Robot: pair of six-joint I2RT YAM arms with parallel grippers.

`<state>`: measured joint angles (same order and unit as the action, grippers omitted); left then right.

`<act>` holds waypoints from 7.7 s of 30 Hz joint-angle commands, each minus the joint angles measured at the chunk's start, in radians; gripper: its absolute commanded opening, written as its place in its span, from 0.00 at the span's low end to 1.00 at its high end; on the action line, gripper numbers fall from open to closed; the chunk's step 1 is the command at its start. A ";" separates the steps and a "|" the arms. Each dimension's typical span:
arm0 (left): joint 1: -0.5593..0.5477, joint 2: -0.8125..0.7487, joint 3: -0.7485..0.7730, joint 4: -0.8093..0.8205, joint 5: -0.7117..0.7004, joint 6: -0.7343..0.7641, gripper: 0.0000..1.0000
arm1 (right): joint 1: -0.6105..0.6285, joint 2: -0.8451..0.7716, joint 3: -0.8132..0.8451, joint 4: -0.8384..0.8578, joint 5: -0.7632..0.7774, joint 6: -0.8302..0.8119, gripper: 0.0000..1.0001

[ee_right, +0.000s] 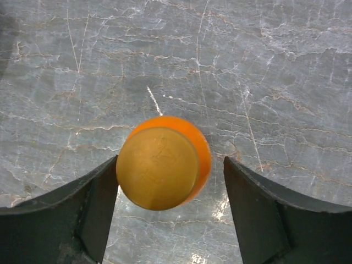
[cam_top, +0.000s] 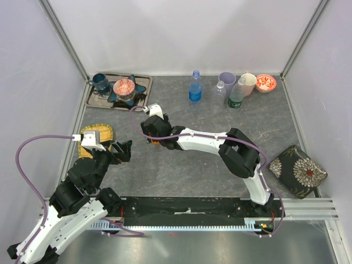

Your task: Unscrew the bottle caps

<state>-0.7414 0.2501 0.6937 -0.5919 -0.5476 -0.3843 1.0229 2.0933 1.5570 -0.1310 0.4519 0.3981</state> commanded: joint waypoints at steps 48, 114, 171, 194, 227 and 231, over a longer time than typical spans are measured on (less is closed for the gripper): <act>0.152 0.713 0.271 0.885 1.508 -0.107 0.99 | -0.224 -1.086 -0.350 -0.162 -0.927 0.045 0.00; -0.170 0.655 0.187 0.667 0.526 0.420 0.35 | -0.222 -0.894 -0.103 -0.206 -0.456 0.231 0.75; 0.117 0.632 0.193 0.905 1.358 -0.024 0.30 | -0.218 -0.958 -0.014 -0.202 -0.685 0.010 0.93; -0.154 0.589 0.198 0.721 0.480 0.417 0.34 | -0.199 -0.832 0.005 -0.180 -0.607 0.254 0.82; -0.161 0.587 0.176 0.724 0.463 0.406 0.33 | -0.199 -0.848 -0.057 -0.107 -0.545 0.263 0.65; -0.159 0.589 0.175 0.725 0.463 0.404 0.33 | -0.199 -0.855 -0.071 -0.087 -0.533 0.265 0.63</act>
<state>-0.8944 0.8436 0.8612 0.0990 -0.0731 -0.0090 0.8227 1.2594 1.4975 -0.2775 -0.0998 0.6556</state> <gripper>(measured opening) 0.695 0.640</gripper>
